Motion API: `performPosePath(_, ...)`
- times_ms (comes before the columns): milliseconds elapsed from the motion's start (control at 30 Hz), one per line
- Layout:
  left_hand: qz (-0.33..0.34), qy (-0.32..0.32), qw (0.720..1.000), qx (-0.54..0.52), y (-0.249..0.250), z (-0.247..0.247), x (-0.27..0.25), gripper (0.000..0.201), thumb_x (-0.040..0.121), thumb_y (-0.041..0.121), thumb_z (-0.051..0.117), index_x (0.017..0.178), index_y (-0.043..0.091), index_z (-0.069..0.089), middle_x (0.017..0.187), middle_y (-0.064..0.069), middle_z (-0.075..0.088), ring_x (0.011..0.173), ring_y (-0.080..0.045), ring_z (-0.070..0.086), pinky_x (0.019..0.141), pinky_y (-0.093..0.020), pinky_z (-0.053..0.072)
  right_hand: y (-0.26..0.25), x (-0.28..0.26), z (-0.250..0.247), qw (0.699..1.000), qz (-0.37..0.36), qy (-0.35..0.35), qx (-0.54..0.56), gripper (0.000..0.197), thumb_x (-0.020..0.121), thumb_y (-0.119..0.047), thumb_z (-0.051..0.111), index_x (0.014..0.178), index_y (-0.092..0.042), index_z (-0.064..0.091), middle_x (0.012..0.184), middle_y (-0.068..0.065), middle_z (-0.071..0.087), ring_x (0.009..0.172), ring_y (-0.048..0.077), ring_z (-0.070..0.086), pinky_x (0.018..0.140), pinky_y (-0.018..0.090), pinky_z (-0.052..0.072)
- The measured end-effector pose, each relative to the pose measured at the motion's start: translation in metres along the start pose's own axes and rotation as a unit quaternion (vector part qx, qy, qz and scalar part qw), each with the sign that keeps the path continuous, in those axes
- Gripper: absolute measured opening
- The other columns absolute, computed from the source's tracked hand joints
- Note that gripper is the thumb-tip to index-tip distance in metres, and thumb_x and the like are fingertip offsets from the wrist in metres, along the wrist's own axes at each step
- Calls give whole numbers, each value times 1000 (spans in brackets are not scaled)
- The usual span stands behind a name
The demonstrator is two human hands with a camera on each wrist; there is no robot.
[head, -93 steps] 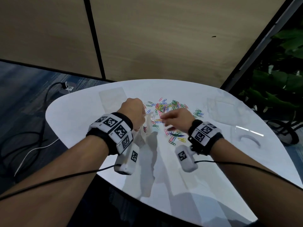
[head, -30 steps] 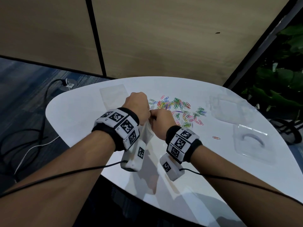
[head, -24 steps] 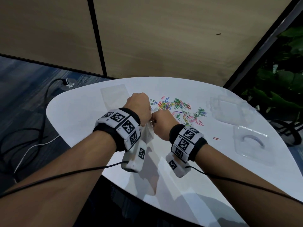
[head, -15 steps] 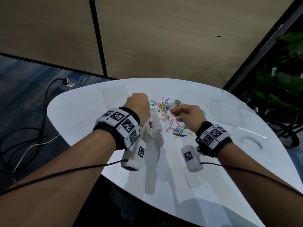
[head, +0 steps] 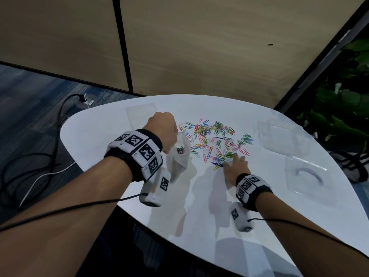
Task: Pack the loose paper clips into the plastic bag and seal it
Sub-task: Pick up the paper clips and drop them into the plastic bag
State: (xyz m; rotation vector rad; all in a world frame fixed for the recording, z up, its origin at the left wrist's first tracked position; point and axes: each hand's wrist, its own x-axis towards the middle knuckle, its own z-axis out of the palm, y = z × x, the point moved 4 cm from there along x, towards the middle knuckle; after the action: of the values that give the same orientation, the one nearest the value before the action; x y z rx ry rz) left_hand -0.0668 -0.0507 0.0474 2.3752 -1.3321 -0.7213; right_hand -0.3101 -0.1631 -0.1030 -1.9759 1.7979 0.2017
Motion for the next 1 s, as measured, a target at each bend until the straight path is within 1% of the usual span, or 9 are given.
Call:
performPosePath(200,-11,-2,1000,-16,-6,-2,1,17,91,5,66,104,8,76,85,-15,77,78,-32,77,71,-42,65,-42,-8,9,985,-137,-50,-89,77,92,-14,47,154,-29,4,163,8,-6,150,32,3,114,50,30)
performPosePath(300,-10,-7,1000,-21,-3,-1,1,18,93,5,62,105,7,75,85,-16,76,74,-32,78,69,-42,66,-56,-14,11,954,-203,-9,-220,70,86,-2,56,148,-17,25,155,17,25,138,36,36,102,44,46)
performPosePath(367,-10,-10,1000,-20,-1,0,0,20,93,4,62,107,8,75,87,-16,76,76,-32,78,71,-42,65,-64,-18,10,935,-240,31,-261,46,87,1,56,132,-7,45,133,17,50,115,33,57,91,38,51)
performPosePath(433,-9,-10,1000,-16,0,2,1,21,92,2,63,109,9,75,88,-15,76,79,-32,77,73,-42,65,-68,-21,7,920,-262,40,-289,28,89,2,52,116,-3,57,117,16,60,104,31,63,85,35,51)
performPosePath(567,-13,-12,1000,-18,0,4,0,21,93,2,61,108,10,74,88,-15,75,73,-31,78,69,-41,66,-70,-16,-4,914,-286,53,-284,22,88,5,50,105,-2,64,104,14,64,95,28,63,80,33,51)
performPosePath(733,-9,-12,1000,-15,2,4,1,20,93,3,60,107,10,74,87,-15,75,74,-31,78,68,-41,66,-54,3,-30,977,-198,65,-55,24,91,-6,58,107,-11,74,106,9,72,96,23,67,89,28,54)
performPosePath(833,-8,-12,1000,-12,3,6,2,22,92,2,61,107,10,74,88,-15,75,78,-32,77,71,-42,66,-38,14,-46,977,-92,57,183,15,85,-9,71,98,-11,77,96,4,75,88,19,71,81,25,55)
performPosePath(900,-6,-13,1000,-14,5,7,2,22,91,2,62,107,10,74,88,-15,76,81,-32,77,73,-42,65,-40,14,-55,930,-50,-1,365,11,78,-6,78,89,-9,77,92,10,76,83,21,74,85,33,58)
performPosePath(1000,-1,-14,1000,-19,7,8,2,23,90,0,60,106,8,75,86,-16,77,80,-33,77,73,-42,65,-70,-4,-71,798,-74,-122,586,13,80,3,73,93,2,72,98,20,73,84,24,74,80,27,59)
